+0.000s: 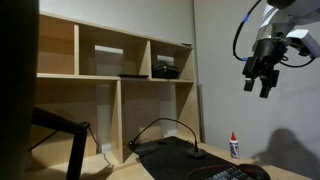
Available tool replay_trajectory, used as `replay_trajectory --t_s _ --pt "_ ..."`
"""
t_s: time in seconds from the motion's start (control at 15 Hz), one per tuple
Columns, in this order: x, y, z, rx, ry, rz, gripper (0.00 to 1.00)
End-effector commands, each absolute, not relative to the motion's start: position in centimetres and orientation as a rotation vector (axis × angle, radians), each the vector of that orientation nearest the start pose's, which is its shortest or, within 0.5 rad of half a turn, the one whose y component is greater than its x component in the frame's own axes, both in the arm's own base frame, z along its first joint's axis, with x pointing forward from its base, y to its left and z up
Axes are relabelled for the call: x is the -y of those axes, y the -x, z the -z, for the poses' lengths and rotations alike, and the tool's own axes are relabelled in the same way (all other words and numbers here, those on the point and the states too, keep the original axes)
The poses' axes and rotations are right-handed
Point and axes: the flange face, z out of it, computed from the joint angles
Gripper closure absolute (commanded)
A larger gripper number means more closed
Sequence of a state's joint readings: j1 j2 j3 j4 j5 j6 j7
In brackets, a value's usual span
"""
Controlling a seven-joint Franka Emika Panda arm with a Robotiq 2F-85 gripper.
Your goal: Press the keyboard
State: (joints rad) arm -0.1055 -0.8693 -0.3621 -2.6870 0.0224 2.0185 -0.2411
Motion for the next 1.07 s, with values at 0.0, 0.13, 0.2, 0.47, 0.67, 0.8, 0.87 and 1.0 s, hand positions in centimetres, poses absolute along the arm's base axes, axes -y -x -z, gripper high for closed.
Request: replay_trajectory --t_s 0.0,0.13,0.2,0.47,0.67,0.8,0.87,1.0 --pt "14.6 -28.5 -48.3 -0.195 2.88 0.354 0.0" --pt "14.6 -29.4 -46.8 -0.231 2.921 0.333 0.0" --pt "14.8 -30.2 -45.4 -0.304 2.934 0.337 0.0" --pt "16.7 -32.4 -41.4 -0.64 2.899 0.507 0.0" --pt "16.7 -32.7 -41.5 -0.672 2.883 0.558 0.0" --pt "16.8 -33.4 -40.4 -0.69 2.894 0.538 0.0" --pt "16.8 -33.4 -40.7 -0.688 2.893 0.546 0.0" --pt "16.7 -33.2 -41.5 -0.684 2.886 0.569 0.0"
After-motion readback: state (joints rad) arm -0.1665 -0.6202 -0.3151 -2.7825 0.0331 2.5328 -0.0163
